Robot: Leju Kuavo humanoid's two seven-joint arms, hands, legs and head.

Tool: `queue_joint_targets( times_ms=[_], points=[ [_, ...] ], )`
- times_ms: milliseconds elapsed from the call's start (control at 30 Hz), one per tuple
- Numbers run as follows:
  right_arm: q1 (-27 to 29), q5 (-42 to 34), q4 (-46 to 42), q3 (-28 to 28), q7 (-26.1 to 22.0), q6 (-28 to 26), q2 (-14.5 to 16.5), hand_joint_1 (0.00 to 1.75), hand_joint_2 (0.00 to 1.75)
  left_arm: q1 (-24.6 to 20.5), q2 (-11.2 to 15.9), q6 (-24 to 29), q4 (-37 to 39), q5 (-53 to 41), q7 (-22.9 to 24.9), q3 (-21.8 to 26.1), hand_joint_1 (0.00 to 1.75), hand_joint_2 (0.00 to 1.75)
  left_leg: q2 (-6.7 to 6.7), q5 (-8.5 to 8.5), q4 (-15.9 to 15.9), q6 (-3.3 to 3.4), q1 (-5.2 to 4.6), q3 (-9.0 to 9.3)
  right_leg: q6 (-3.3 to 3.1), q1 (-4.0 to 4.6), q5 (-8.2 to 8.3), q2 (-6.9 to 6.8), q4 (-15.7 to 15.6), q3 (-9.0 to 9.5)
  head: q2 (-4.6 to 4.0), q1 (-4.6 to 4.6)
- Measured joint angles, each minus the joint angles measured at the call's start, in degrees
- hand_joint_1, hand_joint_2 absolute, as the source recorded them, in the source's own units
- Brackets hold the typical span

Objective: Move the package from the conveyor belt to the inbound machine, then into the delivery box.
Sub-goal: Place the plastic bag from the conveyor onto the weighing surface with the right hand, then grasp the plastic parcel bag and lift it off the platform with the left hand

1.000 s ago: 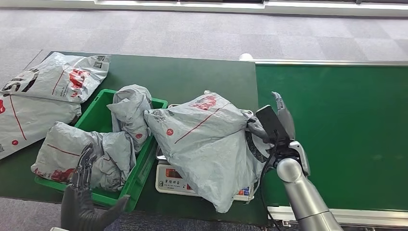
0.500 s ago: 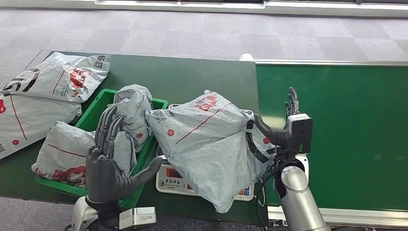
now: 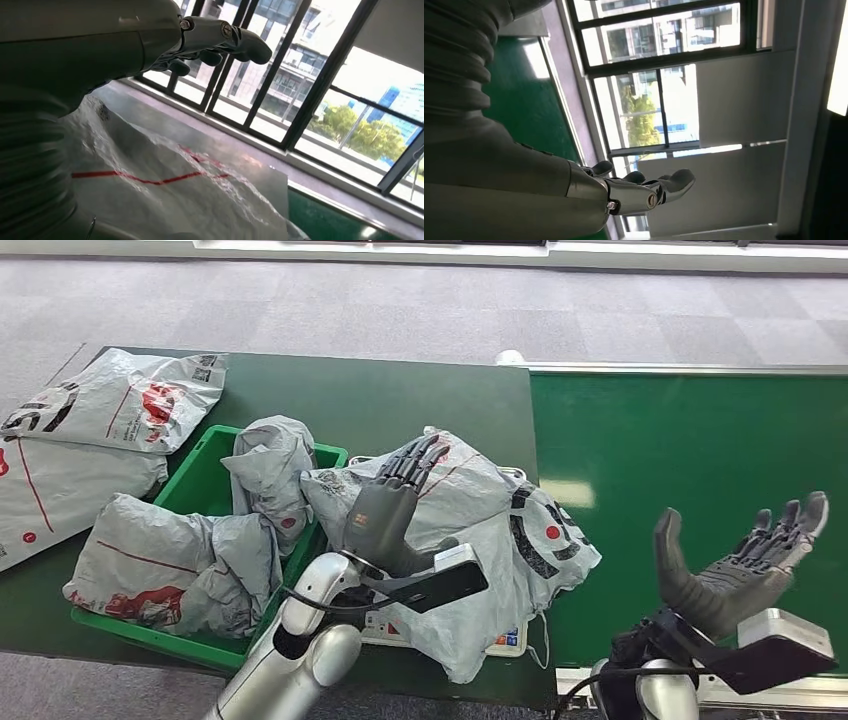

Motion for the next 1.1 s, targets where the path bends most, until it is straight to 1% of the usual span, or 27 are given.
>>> queue_joint_targets(
  times_ms=[67,167,233,300,433,567,633,667,767,800,933,1000,1100],
  points=[
    [2.39,0.69,-3.05,-0.02,-0.41,-0.80,0.02,0.00,1.75,-2.24,-1.92,-1.80,5.95,0.23,1.81,-0.41,0.00,1.75,0.00,0.00,0.00,0.00,0.00,-0.01,0.00,0.00,0.00,0.00,0.00,0.01,0.00,0.00],
    [5.31,1.21,-6.40,0.00,-0.52,-1.03,0.02,0.00,1.75,-4.93,-4.38,-2.86,15.27,0.37,3.48,-0.50,0.00,1.75,0.03,-0.01,-0.01,0.01,0.00,-0.02,0.00,0.00,0.00,0.01,0.00,0.00,0.00,0.01],
    [6.38,1.67,-8.03,0.02,-0.57,-1.06,0.02,0.00,1.75,-6.14,-5.69,-3.31,20.69,0.35,3.98,-0.50,0.00,1.75,0.03,0.00,-0.01,0.01,0.00,-0.01,0.00,0.01,0.00,0.02,0.00,0.00,0.00,0.00],
    [6.97,1.84,-9.14,0.03,-0.58,-1.09,0.02,0.00,1.75,-6.86,-6.65,-3.52,24.52,0.32,4.13,-0.50,0.00,1.75,0.03,0.00,-0.01,0.00,0.00,-0.01,0.00,0.01,0.00,0.03,0.00,0.01,0.00,0.00],
    [7.70,1.84,-10.41,0.03,-0.58,-1.12,0.02,0.00,1.75,-7.99,-7.75,-3.52,28.91,0.27,4.16,-0.50,0.00,1.75,0.02,0.00,-0.02,0.00,0.00,-0.01,0.00,0.01,0.00,0.03,0.00,0.03,0.00,0.00],
    [7.85,1.81,-11.00,0.03,-0.58,-1.12,0.02,0.00,1.75,-8.69,-8.30,-3.59,31.00,0.21,4.23,-0.50,0.00,1.75,0.02,0.00,-0.02,0.01,0.00,-0.01,0.01,0.01,0.00,0.02,0.00,0.05,0.00,0.00],
    [7.85,1.25,-11.13,0.06,-0.58,-1.12,0.02,0.00,1.75,-9.19,-8.50,-4.71,31.98,0.02,4.94,-0.50,0.01,1.75,0.02,0.00,-0.02,0.01,0.00,0.00,0.01,0.00,0.00,0.01,0.00,0.09,0.00,0.01],
    [7.81,0.80,-11.15,0.13,-0.57,-1.12,0.02,0.00,1.75,-9.63,-8.60,-6.00,32.65,-0.11,5.67,-0.50,0.17,1.75,0.01,0.00,-0.02,0.01,0.00,0.02,0.01,0.01,0.00,0.00,0.00,0.12,0.00,0.01],
    [7.57,-0.02,-11.11,0.70,-0.56,-1.12,0.02,0.00,1.75,-11.54,-8.71,-10.30,35.23,-0.43,8.14,-0.50,1.47,1.75,0.02,-0.02,-0.03,0.02,0.00,0.17,0.02,0.01,-0.01,0.01,0.00,0.29,0.00,0.01],
    [7.51,0.01,-11.10,0.95,-0.56,-1.12,0.02,0.00,1.75,-12.12,-8.71,-11.15,36.14,-0.57,8.81,-0.50,1.75,1.75,0.02,-0.03,-0.04,0.03,0.00,0.24,0.02,0.01,-0.01,0.01,0.00,0.37,0.00,0.01],
    [7.28,0.75,-10.84,1.93,-0.56,-1.12,0.07,0.00,1.75,-13.71,-8.71,-12.29,39.40,-1.37,10.63,-0.41,1.75,1.75,0.05,-0.07,-0.07,0.01,0.00,0.30,0.01,0.04,-0.05,0.03,0.00,0.62,0.00,0.00],
    [7.15,0.86,-10.58,2.28,-0.55,-1.11,0.08,0.00,1.75,-13.88,-8.71,-10.96,40.08,-1.22,10.45,0.14,1.75,1.75,0.06,-0.09,-0.08,0.01,0.00,0.20,-0.01,0.05,-0.08,0.03,0.00,0.69,0.00,0.00],
    [6.95,0.70,-10.22,2.49,-0.53,-1.10,0.09,0.00,1.75,-13.57,-8.65,-8.78,39.31,-0.31,9.17,2.53,1.75,1.75,0.07,-0.06,-0.09,-0.01,0.00,0.28,-0.03,0.08,-0.07,0.03,0.00,0.68,0.00,0.00]
  ],
)
